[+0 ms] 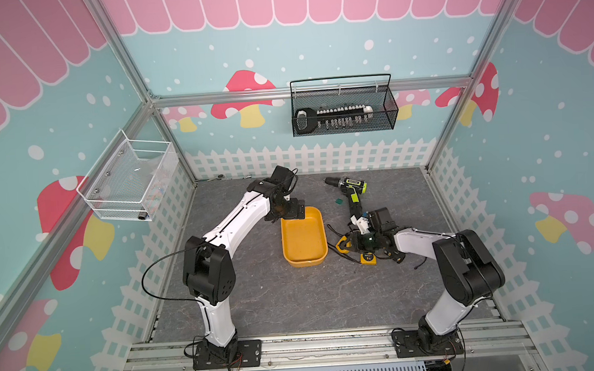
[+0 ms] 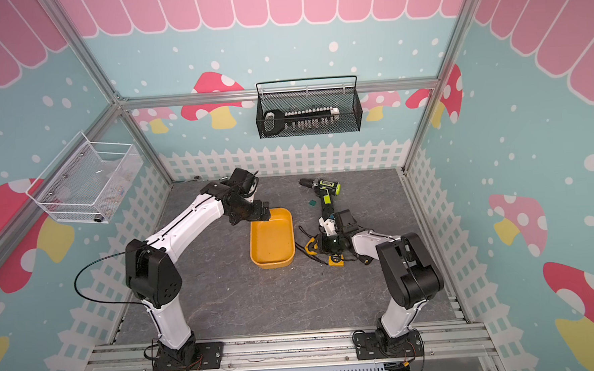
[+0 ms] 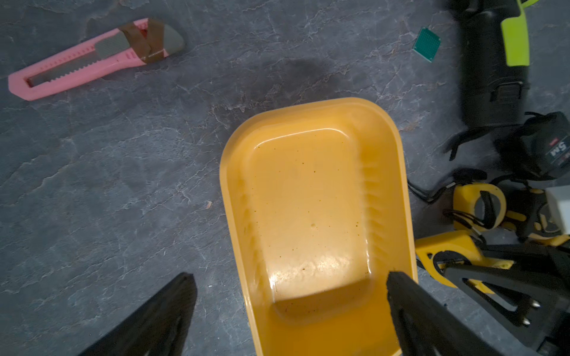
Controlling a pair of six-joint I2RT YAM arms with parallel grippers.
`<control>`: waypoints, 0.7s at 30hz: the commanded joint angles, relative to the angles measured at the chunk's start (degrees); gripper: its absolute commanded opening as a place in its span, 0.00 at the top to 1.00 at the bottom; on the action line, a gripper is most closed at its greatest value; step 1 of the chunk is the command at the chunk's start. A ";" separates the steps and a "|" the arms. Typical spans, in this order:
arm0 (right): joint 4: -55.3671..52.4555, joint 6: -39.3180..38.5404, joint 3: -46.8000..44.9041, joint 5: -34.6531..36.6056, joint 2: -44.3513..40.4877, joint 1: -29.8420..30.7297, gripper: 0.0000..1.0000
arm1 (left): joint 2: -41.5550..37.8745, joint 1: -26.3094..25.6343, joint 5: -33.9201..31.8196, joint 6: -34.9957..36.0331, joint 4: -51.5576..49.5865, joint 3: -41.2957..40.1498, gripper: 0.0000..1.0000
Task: Take the tape measure out of the storage box
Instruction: Place the tape measure at the center of the board.
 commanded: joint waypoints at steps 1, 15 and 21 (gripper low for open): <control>2.23 1.33 1.27 -0.71 1.74 1.04 0.81 | -1.32 0.71 -2.44 1.29 -0.42 -1.55 0.01; -20.11 -13.14 12.58 20.75 -7.91 4.35 0.01 | -9.02 7.28 -0.58 1.91 9.77 -12.34 0.01; -18.00 -21.95 10.97 39.92 -20.42 3.49 0.01 | -18.95 10.54 -4.66 3.84 20.19 -23.55 0.01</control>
